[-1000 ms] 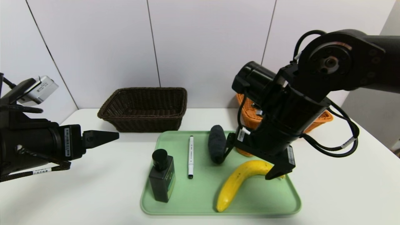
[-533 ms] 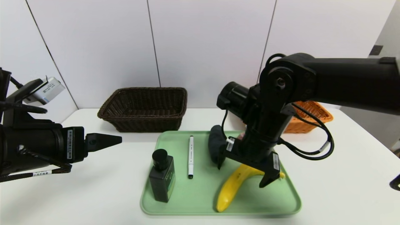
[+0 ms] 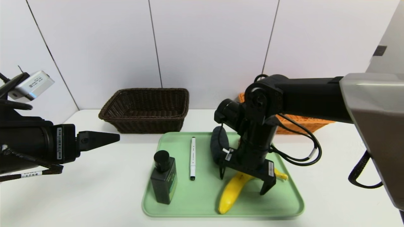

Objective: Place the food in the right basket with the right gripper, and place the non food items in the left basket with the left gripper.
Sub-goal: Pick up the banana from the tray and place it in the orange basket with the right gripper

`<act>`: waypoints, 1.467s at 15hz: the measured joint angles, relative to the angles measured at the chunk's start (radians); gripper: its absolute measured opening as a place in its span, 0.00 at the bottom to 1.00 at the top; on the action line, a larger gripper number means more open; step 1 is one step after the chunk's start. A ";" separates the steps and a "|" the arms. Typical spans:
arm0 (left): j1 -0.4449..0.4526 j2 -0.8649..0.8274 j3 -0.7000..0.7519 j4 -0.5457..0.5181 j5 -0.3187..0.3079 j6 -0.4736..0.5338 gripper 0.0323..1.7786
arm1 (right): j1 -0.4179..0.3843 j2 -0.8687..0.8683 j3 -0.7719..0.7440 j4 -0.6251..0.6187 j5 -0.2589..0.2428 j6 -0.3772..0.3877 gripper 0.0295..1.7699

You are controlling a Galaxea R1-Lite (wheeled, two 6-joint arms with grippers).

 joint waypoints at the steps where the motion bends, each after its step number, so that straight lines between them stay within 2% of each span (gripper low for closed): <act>1: 0.000 -0.005 0.001 0.002 -0.001 0.000 0.95 | -0.002 0.006 -0.001 0.000 -0.001 0.000 0.97; 3: 0.000 -0.013 0.002 0.004 -0.001 0.000 0.95 | -0.005 0.011 -0.002 0.000 -0.001 0.001 0.97; 6: 0.000 -0.020 0.004 0.004 -0.012 0.000 0.95 | -0.007 0.012 0.000 0.003 -0.002 0.006 0.69; 10: -0.001 -0.028 0.005 0.009 -0.017 0.000 0.95 | -0.004 0.008 0.000 0.001 -0.001 0.010 0.44; 11: -0.001 -0.030 0.005 0.011 -0.016 0.000 0.95 | -0.003 0.004 0.000 0.000 0.000 0.011 0.32; 12: -0.001 -0.032 0.005 0.020 -0.016 0.000 0.95 | -0.002 0.000 0.000 -0.002 -0.001 0.012 0.26; 17: -0.001 -0.045 0.006 0.046 -0.018 -0.002 0.95 | 0.016 -0.074 0.000 0.011 -0.002 0.012 0.26; 22: 0.000 -0.052 0.003 0.046 -0.018 -0.001 0.95 | 0.037 -0.233 -0.001 0.036 -0.019 0.019 0.26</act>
